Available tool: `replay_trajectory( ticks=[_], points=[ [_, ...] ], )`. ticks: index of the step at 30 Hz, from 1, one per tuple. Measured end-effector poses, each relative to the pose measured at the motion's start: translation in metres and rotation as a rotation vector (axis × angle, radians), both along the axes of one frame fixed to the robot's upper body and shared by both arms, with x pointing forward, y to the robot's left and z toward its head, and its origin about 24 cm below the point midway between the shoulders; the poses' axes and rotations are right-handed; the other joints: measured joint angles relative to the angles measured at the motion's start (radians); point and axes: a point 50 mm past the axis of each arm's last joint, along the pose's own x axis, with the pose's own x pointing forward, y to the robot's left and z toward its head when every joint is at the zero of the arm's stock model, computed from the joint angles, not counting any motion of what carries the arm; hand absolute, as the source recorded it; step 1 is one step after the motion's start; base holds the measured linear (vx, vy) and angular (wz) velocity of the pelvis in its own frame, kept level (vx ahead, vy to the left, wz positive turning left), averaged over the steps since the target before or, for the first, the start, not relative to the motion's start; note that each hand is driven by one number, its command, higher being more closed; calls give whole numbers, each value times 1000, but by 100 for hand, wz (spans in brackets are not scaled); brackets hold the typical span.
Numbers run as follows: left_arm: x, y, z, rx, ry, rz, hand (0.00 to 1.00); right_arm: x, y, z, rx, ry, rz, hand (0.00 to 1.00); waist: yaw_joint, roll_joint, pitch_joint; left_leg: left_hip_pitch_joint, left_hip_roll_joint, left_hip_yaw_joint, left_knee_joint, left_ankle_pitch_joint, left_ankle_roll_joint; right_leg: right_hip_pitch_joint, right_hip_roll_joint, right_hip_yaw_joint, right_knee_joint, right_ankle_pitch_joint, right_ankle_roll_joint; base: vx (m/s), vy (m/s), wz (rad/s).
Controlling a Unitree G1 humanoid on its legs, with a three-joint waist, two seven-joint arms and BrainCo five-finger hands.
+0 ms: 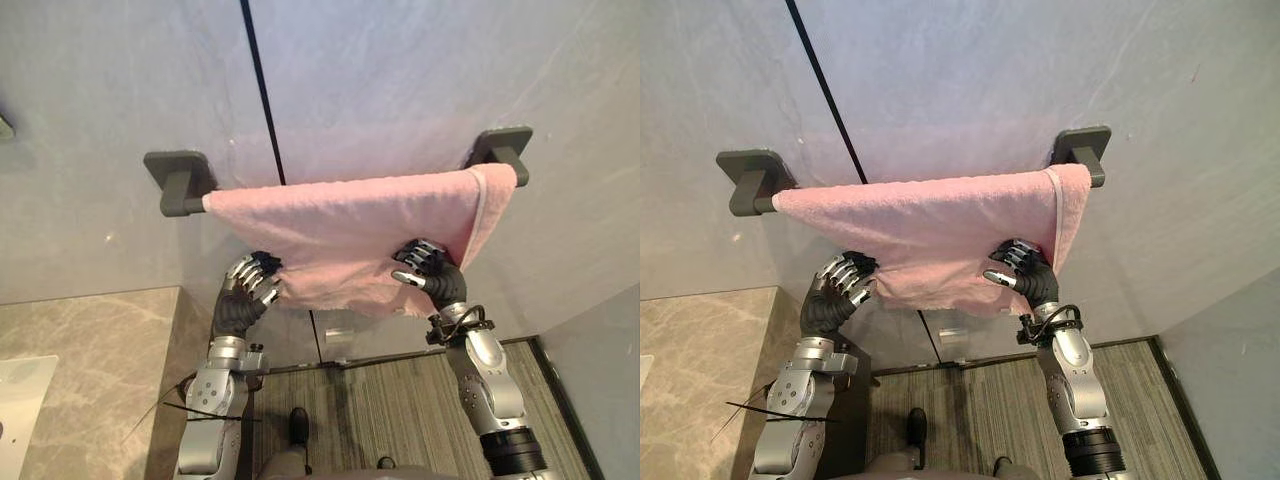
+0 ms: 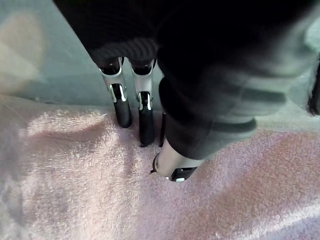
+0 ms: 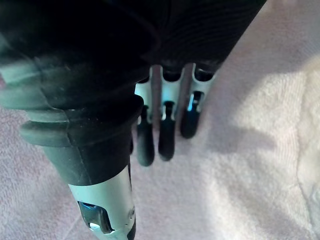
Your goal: Organize washtable
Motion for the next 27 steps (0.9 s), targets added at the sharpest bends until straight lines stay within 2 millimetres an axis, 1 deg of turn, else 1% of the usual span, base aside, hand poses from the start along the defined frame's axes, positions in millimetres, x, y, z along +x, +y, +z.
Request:
replay_trajectory(
  ticks=[4, 12, 17, 20, 21, 22, 24, 25, 26, 27],
  points=[
    [0, 6, 0, 10, -1, 31, 0, 0, -2, 1, -14, -8, -15, 0, 0, -4, 10, -7, 7, 0, 0, 0, 0, -6, 1, -1, -1, 2, -1, 0, 0, 0],
    [0, 5, 0, 4, -1, 35, 0, 0, 0, 0, 2, -7, -20, 0, 0, -6, 13, -5, 8, 1, 0, 0, 0, 1, 1, -1, -1, 4, -1, 0, 0, 0],
    [-1, 4, -1, -8, 3, 40, 0, 0, 0, -9, 24, 29, -37, 0, 0, -6, 14, 2, 9, 1, 0, 0, 0, 3, 1, -1, -1, 5, 0, 0, 0, 0],
    [-1, 5, -8, -6, 31, 42, 0, -3, -1, -14, 24, 48, -40, 0, 0, -7, 15, 10, 9, 2, 0, 0, 0, 12, 0, 1, -2, 5, 1, 0, 0, 0],
    [-3, 5, -14, -7, 58, 45, 0, -6, 0, -19, 29, 68, -40, 0, 0, -8, 17, 20, 8, 3, 0, 0, 0, 22, -1, 1, -6, 6, 2, 0, 0, 0],
    [-3, 5, -15, -7, 64, 46, 0, -7, 0, -21, 31, 73, -40, 0, 1, -9, 17, 22, 8, 4, 0, 0, 0, 24, -1, 2, -6, 6, 2, 0, 0, 0],
    [-10, 6, -26, -7, 114, 57, 0, -15, 2, -34, 34, 125, -34, 0, 0, -13, 21, 32, 9, 4, 0, -1, -1, 36, 0, 2, -17, 6, 2, 0, 0, 0],
    [-13, 6, -35, 0, 155, 60, 0, -22, 2, -45, 12, 171, -36, 0, 1, -14, 21, 33, 9, 4, 0, -2, -3, 37, 1, 2, -17, 6, 2, 0, 0, 0],
    [-15, 6, -39, 2, 176, 63, 0, -26, 2, -52, 7, 199, -34, 0, 2, -14, 22, 33, 9, 4, 0, -3, -3, 37, 1, 2, -17, 6, 2, 0, 0, 0],
    [-22, 8, -53, 6, 239, 75, 0, -36, 2, -69, -9, 276, -24, 0, 2, -15, 22, 33, 9, 4, 0, -2, -2, 37, 0, 2, -18, 6, 2, 0, 0, 0]
  ],
)
